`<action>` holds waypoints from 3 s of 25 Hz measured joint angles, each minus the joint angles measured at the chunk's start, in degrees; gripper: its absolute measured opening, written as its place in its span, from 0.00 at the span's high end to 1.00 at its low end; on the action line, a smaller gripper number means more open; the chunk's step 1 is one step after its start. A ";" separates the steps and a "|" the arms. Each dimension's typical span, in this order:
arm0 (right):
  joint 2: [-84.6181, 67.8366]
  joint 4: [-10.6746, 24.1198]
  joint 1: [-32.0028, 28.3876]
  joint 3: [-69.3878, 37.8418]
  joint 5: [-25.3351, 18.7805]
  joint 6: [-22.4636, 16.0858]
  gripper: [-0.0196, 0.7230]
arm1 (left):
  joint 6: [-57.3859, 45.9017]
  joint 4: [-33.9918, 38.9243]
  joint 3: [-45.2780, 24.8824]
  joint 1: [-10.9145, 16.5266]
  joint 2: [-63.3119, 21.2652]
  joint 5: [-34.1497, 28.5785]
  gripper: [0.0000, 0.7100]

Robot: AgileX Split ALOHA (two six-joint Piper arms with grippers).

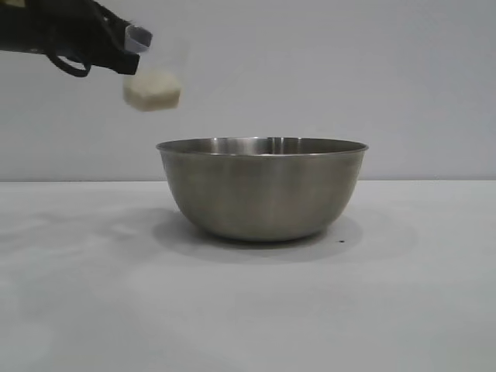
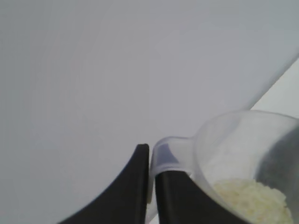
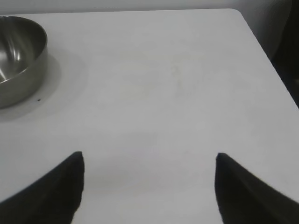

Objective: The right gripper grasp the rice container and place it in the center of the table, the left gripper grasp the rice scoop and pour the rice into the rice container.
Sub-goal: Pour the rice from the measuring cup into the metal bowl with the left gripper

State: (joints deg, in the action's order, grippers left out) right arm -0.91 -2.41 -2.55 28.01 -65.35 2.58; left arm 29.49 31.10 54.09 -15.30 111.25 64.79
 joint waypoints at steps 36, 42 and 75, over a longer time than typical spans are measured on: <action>0.00 0.00 0.00 0.00 0.00 0.00 0.28 | 65.40 10.48 1.65 -6.04 0.00 -1.47 1.00; 0.00 0.00 0.00 0.00 0.00 0.00 0.28 | 73.58 10.68 1.79 -6.04 0.00 -3.68 1.00; 0.00 0.00 0.00 0.00 0.00 0.00 0.28 | 87.35 21.26 2.02 -6.64 0.00 -11.75 1.00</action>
State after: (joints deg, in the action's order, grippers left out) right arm -0.91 -2.41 -2.55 28.01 -65.35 2.58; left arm 116.84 52.35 56.11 -21.94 111.25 53.04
